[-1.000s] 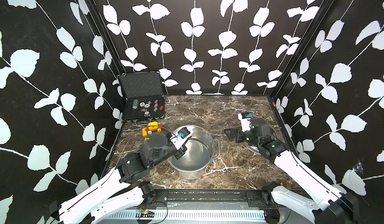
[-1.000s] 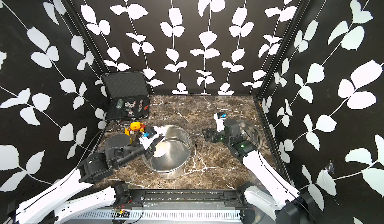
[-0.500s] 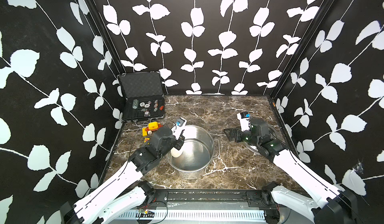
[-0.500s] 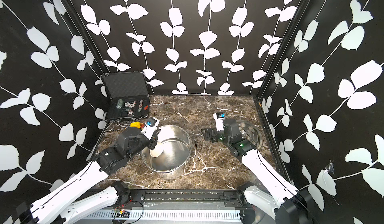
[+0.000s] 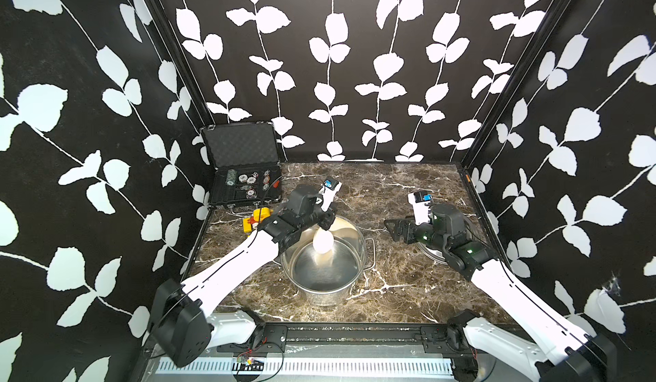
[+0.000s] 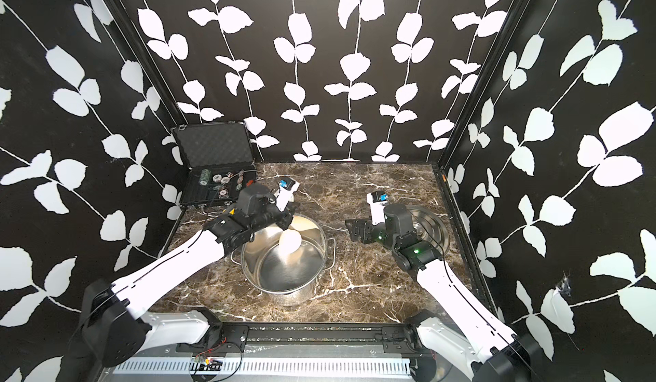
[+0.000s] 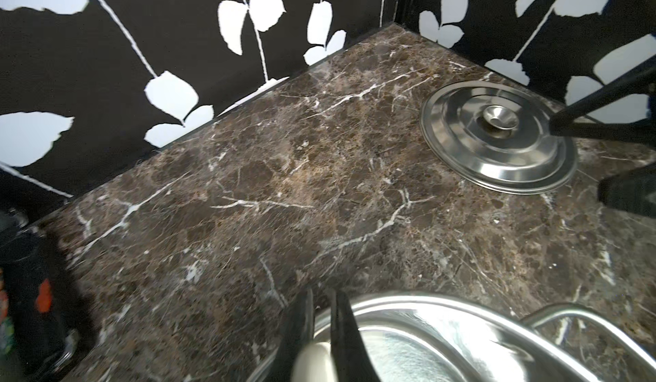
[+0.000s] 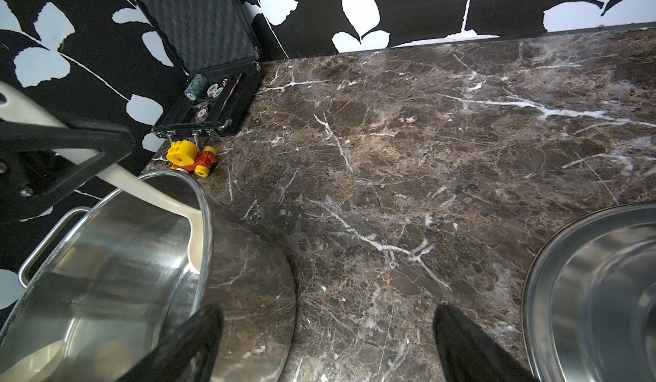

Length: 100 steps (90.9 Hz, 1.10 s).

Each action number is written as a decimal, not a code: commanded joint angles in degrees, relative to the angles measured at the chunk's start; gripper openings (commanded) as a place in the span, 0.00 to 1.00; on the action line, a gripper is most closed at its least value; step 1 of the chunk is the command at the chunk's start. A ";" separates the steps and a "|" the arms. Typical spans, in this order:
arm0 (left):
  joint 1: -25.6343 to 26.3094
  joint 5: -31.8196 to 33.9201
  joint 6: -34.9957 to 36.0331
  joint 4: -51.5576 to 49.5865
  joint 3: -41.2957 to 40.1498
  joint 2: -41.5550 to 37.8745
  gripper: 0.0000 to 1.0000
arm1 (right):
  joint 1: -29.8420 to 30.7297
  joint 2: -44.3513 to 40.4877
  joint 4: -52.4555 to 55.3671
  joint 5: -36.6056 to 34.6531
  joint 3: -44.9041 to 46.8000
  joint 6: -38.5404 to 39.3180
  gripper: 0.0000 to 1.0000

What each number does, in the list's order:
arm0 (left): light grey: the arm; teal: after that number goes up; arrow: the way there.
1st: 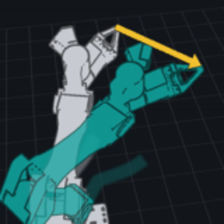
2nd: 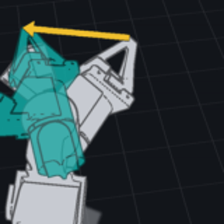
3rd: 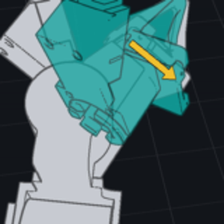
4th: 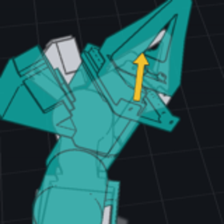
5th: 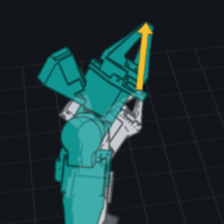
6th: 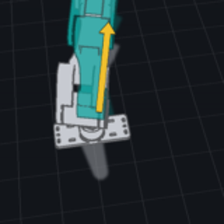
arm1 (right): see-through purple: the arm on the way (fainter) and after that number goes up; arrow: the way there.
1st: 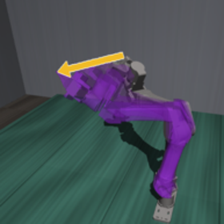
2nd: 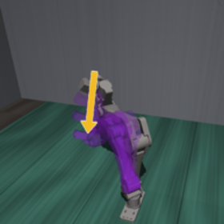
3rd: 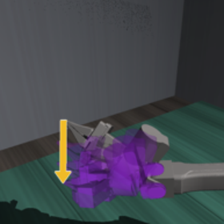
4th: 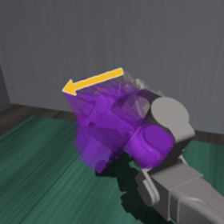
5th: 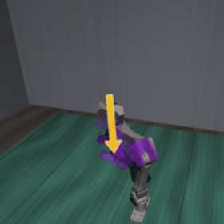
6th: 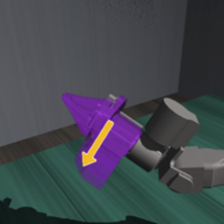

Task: Stir the soup with a spoon
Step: Stir the soup in the pan with a stick.

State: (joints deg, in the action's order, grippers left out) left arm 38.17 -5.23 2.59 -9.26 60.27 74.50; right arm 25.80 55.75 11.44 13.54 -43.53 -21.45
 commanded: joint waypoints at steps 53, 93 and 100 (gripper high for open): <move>14.38 -6.69 3.76 -7.25 4.03 -1.02 0.00 | -0.44 0.90 -7.93 -1.27 2.13 -2.20 0.99; 17.29 -14.94 2.32 -11.74 -6.35 -13.49 0.00 | -0.47 7.04 -8.46 -5.20 0.92 -4.39 0.99; 17.29 -13.08 1.82 -13.51 -7.82 -15.82 0.00 | -0.43 7.28 -8.50 -5.05 0.87 -4.30 0.99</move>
State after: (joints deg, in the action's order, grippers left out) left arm 55.37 -18.04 5.48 -19.84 54.48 62.00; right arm 25.69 62.85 4.97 9.54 -41.52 -25.28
